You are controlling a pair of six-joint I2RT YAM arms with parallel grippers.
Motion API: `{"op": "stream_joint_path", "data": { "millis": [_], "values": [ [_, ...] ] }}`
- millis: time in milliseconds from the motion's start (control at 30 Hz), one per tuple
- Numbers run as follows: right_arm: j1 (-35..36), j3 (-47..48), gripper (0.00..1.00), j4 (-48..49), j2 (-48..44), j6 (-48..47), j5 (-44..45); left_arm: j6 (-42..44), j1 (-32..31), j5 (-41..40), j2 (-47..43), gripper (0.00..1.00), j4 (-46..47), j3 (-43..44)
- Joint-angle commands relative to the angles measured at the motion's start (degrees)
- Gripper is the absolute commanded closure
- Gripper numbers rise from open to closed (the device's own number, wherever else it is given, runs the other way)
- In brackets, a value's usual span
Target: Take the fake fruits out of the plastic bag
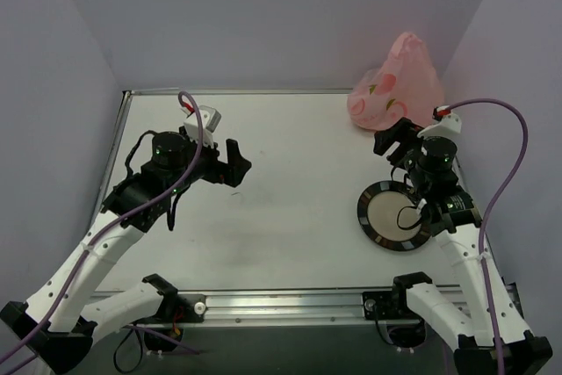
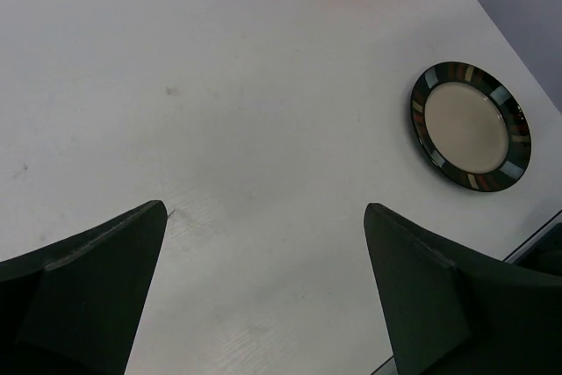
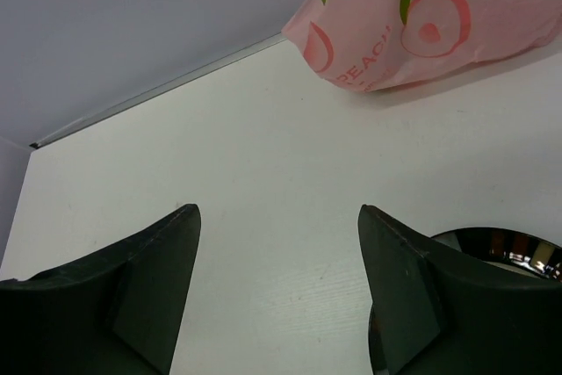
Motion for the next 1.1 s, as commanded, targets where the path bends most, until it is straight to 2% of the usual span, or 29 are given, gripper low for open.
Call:
{"op": "stream_joint_path", "data": {
  "millis": [0,167,267,400,600,800,900,933,1033,1067],
  "values": [
    [-0.09,5.34,0.32,2.52,3.52,0.31,3.84,2.68,0.13,-2.08,-3.79,0.06,-0.56,-0.40],
    [-0.18,11.67,0.23,2.78,10.90,-2.84,10.95,2.60,0.13,-2.27,-3.71,0.06,-1.00,-1.63],
    [-0.44,15.80,0.15,2.78,15.74,-4.69,18.58,1.45,0.22,-1.83,-1.95,0.06,-1.00,-1.64],
    [-1.23,20.55,0.09,3.39,22.50,-7.15,22.38,1.45,-0.13,-1.73,-0.46,0.06,-0.74,-2.16],
    [-2.11,30.13,0.08,3.40,36.56,-10.41,20.72,2.86,-1.80,-7.62,0.51,0.06,-2.75,-1.81],
    [-4.83,41.01,0.08,5.50,49.92,-12.69,12.73,3.12,-2.24,-7.19,2.53,0.06,-2.06,-1.55],
    [-4.92,44.71,0.07,5.77,56.16,-13.57,15.43,2.60,-2.16,-6.14,3.58,0.06,-1.44,-1.46],
    [-5.71,45.08,0.08,6.12,57.14,-13.66,15.88,2.33,-1.98,-5.87,3.94,0.06,-1.26,-1.29],
    [-7.99,44.21,0.21,9.28,59.87,-13.23,14.66,1.28,-1.63,-4.55,6.04,0.06,-1.09,-0.24],
    [-8.43,43.16,0.32,10.50,59.96,-13.22,13.52,0.58,-1.45,-4.12,6.74,0.06,-1.00,0.12]
  ]
}}
